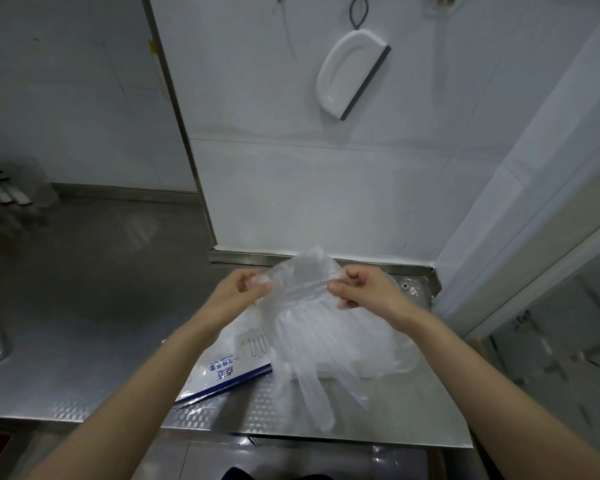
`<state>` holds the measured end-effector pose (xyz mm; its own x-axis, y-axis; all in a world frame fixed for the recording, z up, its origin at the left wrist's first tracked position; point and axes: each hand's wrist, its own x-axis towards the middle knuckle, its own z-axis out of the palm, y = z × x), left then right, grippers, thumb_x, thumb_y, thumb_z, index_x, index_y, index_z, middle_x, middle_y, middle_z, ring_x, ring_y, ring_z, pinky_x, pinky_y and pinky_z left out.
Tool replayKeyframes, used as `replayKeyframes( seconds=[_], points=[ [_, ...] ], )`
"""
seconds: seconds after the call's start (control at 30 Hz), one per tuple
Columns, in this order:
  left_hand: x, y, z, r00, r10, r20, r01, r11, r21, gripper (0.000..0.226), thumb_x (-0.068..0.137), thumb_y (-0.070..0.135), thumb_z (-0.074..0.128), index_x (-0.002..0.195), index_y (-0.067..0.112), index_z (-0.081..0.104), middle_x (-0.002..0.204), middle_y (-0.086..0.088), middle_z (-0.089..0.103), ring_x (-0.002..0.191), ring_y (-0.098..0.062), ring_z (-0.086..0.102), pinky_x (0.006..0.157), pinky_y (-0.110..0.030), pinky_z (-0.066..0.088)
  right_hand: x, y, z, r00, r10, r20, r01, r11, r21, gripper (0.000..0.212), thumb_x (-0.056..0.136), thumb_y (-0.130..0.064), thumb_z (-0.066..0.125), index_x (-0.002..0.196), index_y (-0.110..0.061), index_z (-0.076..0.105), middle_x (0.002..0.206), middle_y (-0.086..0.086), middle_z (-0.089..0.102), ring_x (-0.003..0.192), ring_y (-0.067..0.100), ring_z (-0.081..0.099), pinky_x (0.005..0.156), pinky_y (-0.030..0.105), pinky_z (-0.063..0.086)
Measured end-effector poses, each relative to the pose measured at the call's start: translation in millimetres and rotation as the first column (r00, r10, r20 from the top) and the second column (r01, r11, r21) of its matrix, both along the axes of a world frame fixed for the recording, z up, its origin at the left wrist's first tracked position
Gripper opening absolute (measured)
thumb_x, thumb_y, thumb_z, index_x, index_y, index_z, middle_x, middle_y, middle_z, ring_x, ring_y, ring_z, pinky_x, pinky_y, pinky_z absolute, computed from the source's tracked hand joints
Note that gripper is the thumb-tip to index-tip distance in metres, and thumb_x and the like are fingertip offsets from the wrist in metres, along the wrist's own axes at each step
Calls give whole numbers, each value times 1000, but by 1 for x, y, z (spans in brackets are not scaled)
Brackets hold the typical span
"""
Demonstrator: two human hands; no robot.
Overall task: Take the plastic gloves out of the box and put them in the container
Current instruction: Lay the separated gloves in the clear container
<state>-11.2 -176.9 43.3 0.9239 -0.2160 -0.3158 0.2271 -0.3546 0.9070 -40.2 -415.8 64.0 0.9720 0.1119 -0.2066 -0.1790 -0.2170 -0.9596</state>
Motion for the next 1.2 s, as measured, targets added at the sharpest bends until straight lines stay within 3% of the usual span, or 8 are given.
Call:
replayKeyframes(
  seconds=[0.1, 0.27, 0.4, 0.53, 0.63, 0.8, 0.93, 1.2],
  points=[
    [11, -14, 17, 972, -230, -43, 229, 973, -43, 70, 77, 45, 73, 135, 26, 39, 125, 11, 53, 117, -7, 50, 98, -25, 36, 2, -2, 8, 990, 139, -24, -140, 987, -82, 27, 86, -4, 66, 64, -11, 53, 54, -12, 55, 54, 0, 57, 61, 13, 51],
    [28, -42, 18, 901, -429, 61, 430, 903, 12, 23, 81, 22, 75, 97, 7, 67, 77, 5, 67, 69, -6, 58, 66, -21, 42, 12, -13, 16, 968, 243, -63, -251, 945, -211, 15, 83, -2, 69, 82, 8, 58, 59, -12, 61, 54, -1, 55, 58, 15, 47],
    [42, -65, 35, 902, -170, 397, 127, 983, 133, 20, 83, 15, 71, 69, 16, 56, 68, 4, 56, 63, -9, 47, 64, -25, 38, 26, -27, 29, 963, 52, 266, 95, 853, -513, 19, 78, -7, 74, 72, -20, 61, 69, -11, 61, 59, -8, 54, 63, 14, 40],
    [34, -77, 71, 712, -22, 702, 17, 1000, 14, 14, 83, 7, 66, 76, 9, 55, 76, 5, 57, 74, -6, 52, 71, -15, 39, 19, -30, 50, 695, -11, 719, 439, 798, -413, 14, 80, -2, 67, 74, -12, 60, 76, -3, 58, 71, 10, 53, 65, 20, 40],
    [23, -72, 72, 567, -103, 817, 100, 993, 57, 15, 81, 1, 61, 76, 13, 53, 86, 1, 56, 86, -11, 55, 82, -19, 40, 5, -31, 51, 607, 45, 794, 492, 763, -419, 14, 75, 4, 60, 74, -9, 59, 80, -3, 57, 74, 12, 53, 64, 22, 41],
    [13, -53, 18, 478, -463, 747, 215, 886, 411, 21, 76, 3, 62, 75, 21, 51, 92, 4, 54, 91, -16, 52, 84, -30, 37, -11, -39, -2, 706, 231, 669, 335, 723, -604, 14, 73, -4, 52, 76, -16, 59, 83, -5, 56, 80, 14, 53, 65, 27, 43],
    [8, -46, -27, 337, -766, 547, 246, 632, 735, 27, 65, 1, 69, 70, 20, 50, 86, 3, 57, 84, -13, 49, 82, -25, 37, -19, -36, -48, 801, 369, 472, 151, 639, -755, 17, 64, -6, 57, 69, -21, 62, 76, -8, 58, 77, 8, 49, 57, 21, 38],
    [14, -62, -73, 348, -925, 151, 261, 250, 932, 27, 65, 1, 74, 73, 20, 57, 88, 1, 56, 81, -16, 53, 76, -24, 39, -11, -20, -91, 911, 411, -14, -220, 456, -862, 28, 89, -1, 49, 105, -15, 68, 110, 1, 61, 106, 16, 49, 77, 23, 36]
  ],
)
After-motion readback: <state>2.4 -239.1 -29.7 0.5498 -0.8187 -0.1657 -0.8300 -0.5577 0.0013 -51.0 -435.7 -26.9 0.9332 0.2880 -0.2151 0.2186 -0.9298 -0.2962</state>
